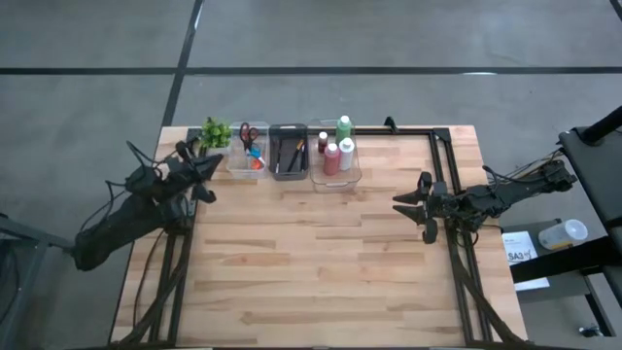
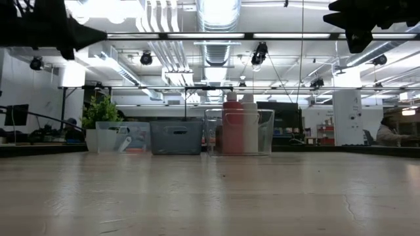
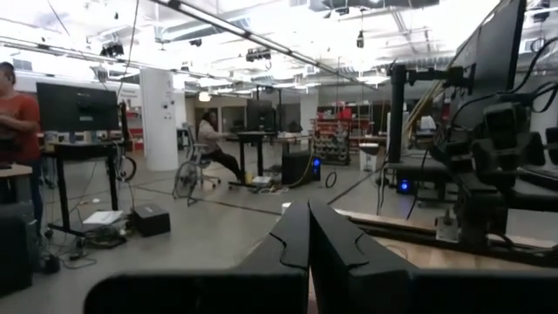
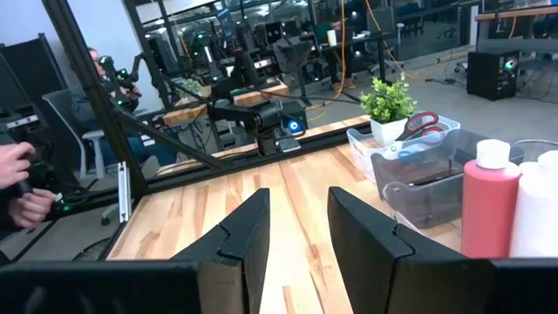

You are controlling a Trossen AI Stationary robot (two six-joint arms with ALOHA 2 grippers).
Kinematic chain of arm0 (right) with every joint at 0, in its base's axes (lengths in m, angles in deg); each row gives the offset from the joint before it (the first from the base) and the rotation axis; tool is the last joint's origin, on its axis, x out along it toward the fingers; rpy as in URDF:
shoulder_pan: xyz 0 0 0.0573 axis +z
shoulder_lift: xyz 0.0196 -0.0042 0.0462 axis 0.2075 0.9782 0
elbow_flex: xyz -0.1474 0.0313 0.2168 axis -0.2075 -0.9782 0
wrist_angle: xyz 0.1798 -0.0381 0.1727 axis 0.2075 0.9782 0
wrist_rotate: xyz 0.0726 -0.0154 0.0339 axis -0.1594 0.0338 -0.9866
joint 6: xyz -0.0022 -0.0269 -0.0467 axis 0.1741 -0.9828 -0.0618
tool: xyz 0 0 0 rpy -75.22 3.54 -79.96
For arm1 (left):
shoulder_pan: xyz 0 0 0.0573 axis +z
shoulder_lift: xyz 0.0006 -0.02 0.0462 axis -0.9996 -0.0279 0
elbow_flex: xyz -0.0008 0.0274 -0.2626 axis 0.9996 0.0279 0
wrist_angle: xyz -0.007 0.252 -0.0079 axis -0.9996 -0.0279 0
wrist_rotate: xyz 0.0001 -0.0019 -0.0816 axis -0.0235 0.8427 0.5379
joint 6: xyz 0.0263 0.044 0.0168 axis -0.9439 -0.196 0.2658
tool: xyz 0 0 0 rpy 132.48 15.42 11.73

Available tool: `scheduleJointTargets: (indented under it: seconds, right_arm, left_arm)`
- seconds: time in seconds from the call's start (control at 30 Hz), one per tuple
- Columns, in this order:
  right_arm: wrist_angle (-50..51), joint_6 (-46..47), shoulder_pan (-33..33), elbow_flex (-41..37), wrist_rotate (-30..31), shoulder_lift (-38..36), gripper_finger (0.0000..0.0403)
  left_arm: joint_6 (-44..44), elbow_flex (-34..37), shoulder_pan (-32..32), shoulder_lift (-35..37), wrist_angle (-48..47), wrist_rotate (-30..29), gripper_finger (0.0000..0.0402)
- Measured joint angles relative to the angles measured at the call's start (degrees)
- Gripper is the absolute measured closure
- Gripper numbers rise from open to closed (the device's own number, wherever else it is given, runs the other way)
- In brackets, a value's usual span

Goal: Pick & Place Paint Supplies
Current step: Return to Home Position

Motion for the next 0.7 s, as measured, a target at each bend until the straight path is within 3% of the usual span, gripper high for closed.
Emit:
scheduleJointTargets:
  seconds: [0.17, 0.37, 0.7]
  right_arm:
    - [0.0, 0.0, 0.0, 0.0, 0.0, 0.0, 0.0287]
    - [0.0, 0.0, 0.0, 0.0, 0.0, 0.0, 0.0287]
    - [0.0, 0.0, 0.0, 0.0, 0.0, 0.0, 0.0287]
  left_arm:
    - [1.7, 6.3, 0.0, 0.0, 7.1, 0.0, 0.0401]
    - [2.2, 11.0, 0.0, 0.0, 8.8, 0.0, 0.0401]
    - [3.0, 11.2, 0.0, -1.0, -0.5, -1.3, 0.0378]
